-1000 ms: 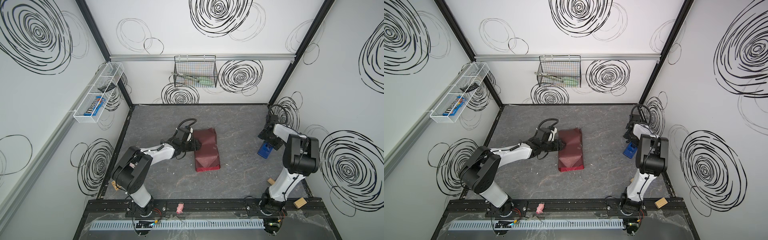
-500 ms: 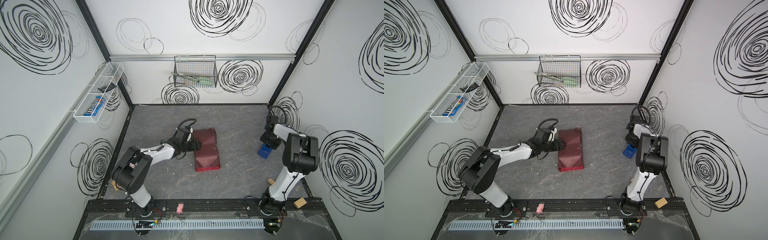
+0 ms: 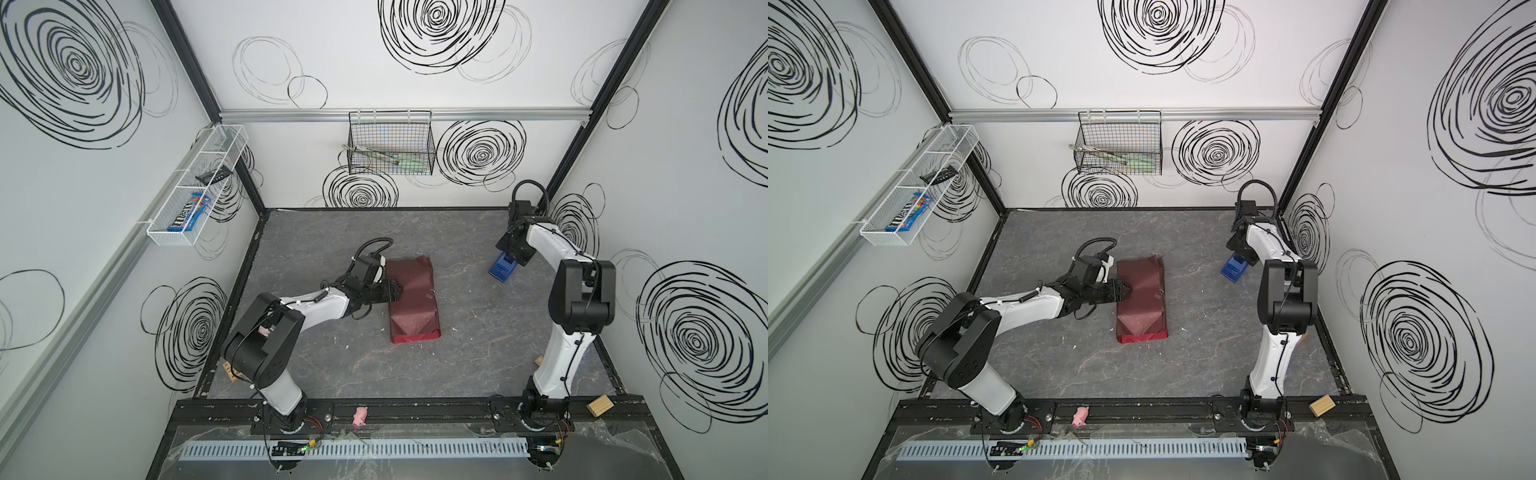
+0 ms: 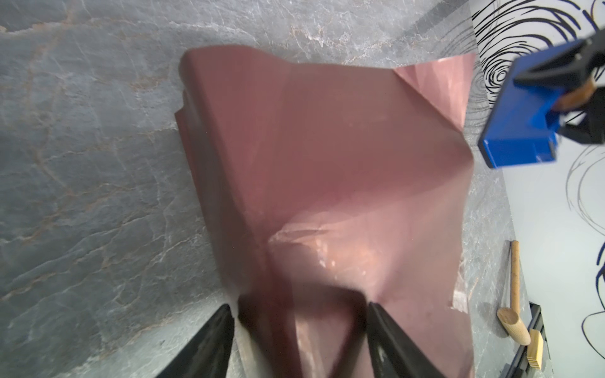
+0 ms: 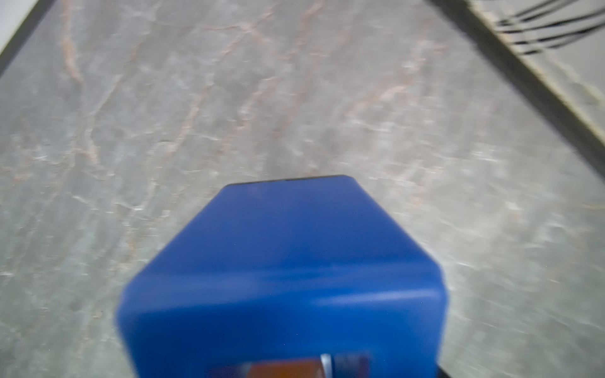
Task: Wrap a gift box in wrapping paper
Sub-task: Place the cutter at the top-right of the table.
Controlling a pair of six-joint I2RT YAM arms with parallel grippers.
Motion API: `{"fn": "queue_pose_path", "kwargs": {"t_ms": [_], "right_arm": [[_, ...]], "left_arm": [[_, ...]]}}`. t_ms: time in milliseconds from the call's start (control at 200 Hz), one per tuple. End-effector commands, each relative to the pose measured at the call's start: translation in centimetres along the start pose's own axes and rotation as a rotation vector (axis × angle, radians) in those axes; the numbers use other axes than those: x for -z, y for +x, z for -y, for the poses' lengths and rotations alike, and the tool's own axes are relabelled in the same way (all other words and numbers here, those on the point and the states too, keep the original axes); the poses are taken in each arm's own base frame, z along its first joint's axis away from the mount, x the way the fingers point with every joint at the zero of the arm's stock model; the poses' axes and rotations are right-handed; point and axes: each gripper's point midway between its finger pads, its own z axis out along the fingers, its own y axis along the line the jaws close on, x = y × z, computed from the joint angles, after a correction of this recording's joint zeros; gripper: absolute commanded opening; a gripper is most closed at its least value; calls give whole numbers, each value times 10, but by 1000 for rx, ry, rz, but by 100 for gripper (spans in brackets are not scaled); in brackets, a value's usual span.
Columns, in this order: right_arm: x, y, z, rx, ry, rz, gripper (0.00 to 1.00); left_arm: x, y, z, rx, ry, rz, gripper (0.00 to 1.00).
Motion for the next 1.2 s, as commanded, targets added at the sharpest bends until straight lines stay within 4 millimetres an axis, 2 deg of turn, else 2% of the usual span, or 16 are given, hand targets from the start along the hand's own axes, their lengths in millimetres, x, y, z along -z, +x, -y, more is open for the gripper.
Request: {"fn": "queue_pose_path", "kwargs": {"t_ms": [0, 115, 230, 335, 415, 445, 465, 595, 725, 826, 881, 941, 1041, 1076, 1141, 1196], "right_arm": [[-17, 10, -19, -10, 42, -63, 43], [-40, 19, -34, -8, 51, -118, 46], [-50, 22, -39, -12, 46, -129, 51], [-49, 18, -39, -9, 54, -115, 68], [-40, 9, -42, 12, 36, -78, 86], [-33, 2, -43, 17, 25, -56, 97], [-30, -2, -43, 20, 19, -45, 100], [-4, -22, -42, 43, -51, -9, 97], [19, -25, -34, 83, -169, -3, 97], [43, -9, -35, 142, -398, 6, 97], [63, 1, -37, 168, -559, 13, 97], [79, 10, -30, 177, -680, 28, 97], [94, 27, -22, 193, -801, 49, 99], [94, 35, -20, 196, -820, 36, 100], [96, 47, -24, 196, -903, -6, 92], [93, 54, -28, 181, -962, -47, 80]], "left_arm": [[1, 23, -23, 13, -78, -65, 67], [2, 21, -22, 13, -75, -59, 67], [2, 21, -23, 16, -74, -60, 67], [1, 22, -23, 16, -71, -60, 67], [0, 22, -23, 20, -68, -64, 67], [0, 23, -23, 22, -68, -66, 67], [-1, 23, -23, 22, -67, -65, 67], [-1, 22, -22, 22, -66, -64, 68], [0, 20, -23, 20, -69, -61, 68], [1, 21, -23, 16, -70, -62, 69], [2, 23, -24, 16, -74, -64, 69], [2, 23, -24, 14, -76, -65, 69], [2, 22, -23, 11, -72, -64, 69], [1, 22, -22, 9, -69, -63, 69], [1, 21, -19, 6, -60, -60, 70], [0, 21, -18, 4, -53, -61, 70]]}}
